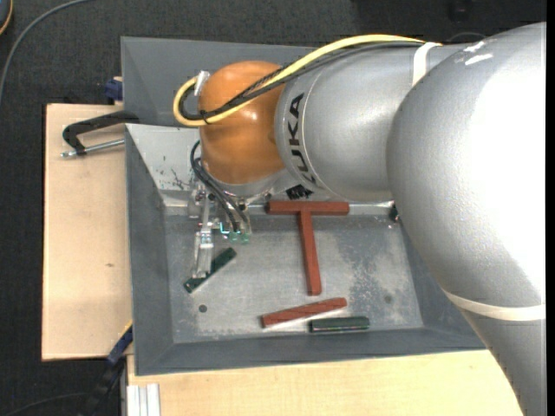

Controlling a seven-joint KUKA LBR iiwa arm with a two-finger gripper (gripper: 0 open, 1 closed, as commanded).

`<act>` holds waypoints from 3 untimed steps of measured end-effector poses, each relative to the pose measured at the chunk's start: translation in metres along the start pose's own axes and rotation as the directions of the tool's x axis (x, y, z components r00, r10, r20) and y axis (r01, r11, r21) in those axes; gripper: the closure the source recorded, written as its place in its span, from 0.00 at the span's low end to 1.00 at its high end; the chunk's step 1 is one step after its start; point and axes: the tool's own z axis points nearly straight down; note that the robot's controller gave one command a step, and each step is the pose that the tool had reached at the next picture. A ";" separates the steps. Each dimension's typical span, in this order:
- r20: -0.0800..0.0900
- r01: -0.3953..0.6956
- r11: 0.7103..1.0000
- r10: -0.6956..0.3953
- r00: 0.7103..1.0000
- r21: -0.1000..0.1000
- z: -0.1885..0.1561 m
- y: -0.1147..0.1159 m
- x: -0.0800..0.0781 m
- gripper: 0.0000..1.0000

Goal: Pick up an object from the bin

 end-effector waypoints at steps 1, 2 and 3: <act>0.002 0.289 0.957 -0.289 0.957 0.004 0.065 -0.069 0.009 0.00; 0.008 0.290 0.957 -0.290 0.957 0.001 0.062 -0.066 0.008 1.00; 0.021 0.491 0.871 -0.491 0.871 0.008 -0.075 -0.100 0.001 1.00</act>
Offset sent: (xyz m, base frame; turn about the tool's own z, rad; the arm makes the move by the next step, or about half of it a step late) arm -0.0089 -0.0672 -0.0631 -0.2958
